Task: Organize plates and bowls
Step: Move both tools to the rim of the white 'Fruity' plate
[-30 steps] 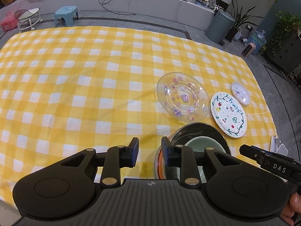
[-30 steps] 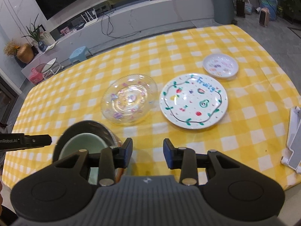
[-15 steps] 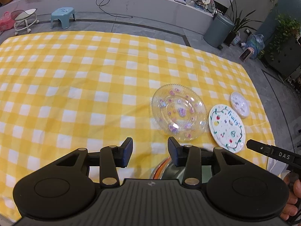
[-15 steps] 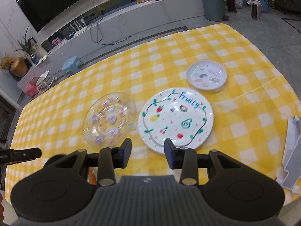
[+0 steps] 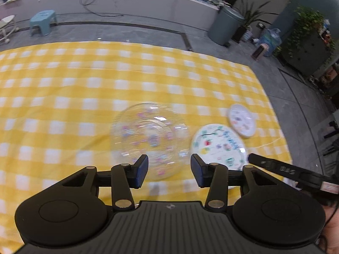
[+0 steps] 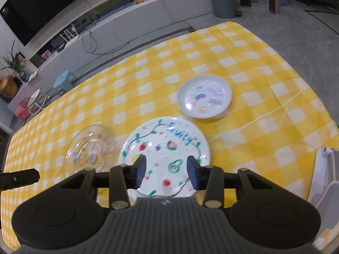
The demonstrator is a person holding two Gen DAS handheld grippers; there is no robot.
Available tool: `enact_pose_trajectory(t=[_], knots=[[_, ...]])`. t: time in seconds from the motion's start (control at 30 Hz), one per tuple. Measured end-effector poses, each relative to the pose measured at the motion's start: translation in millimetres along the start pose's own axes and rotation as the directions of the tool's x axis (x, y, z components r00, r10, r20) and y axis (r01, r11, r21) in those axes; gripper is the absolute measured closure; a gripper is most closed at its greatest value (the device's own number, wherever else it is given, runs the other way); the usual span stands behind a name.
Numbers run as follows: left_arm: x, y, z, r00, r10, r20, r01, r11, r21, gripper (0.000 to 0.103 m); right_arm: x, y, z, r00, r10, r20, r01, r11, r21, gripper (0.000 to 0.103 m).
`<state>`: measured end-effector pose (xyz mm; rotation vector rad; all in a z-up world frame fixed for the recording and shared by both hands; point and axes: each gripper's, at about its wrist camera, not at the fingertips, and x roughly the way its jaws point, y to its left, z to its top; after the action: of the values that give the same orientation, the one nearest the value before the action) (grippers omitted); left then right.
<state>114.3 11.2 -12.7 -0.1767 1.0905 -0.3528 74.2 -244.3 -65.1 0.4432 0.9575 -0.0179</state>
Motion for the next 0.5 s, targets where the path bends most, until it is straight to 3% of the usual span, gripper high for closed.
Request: enact_pose_trajectory(t=[0.1,0.23,0.5], knots=[[17.2,-15.2,2.2,0.999,-0.025,-0.030,0.025,0.999,-0.026,0.048,3.6,-12.3,5.1,1.000,-0.002,-0.003,0.002,1.000,0.020,0.060],[45.3,-20.4,0.1,0.992,-0.086,-0.088,0.073,0.988,-0.137,0.048,9.9,-26.4,9.6,1.000,-0.006,-0.014,0.007,0.999,0.050,0.060],[89.3,-31.7,-10.0,0.989,-0.044,-0.143,0.012,0.976,-0.218,0.048,32.5,-54.1,9.2,0.997,0.005,-0.080,0.005,0.992,0.130,0.059]])
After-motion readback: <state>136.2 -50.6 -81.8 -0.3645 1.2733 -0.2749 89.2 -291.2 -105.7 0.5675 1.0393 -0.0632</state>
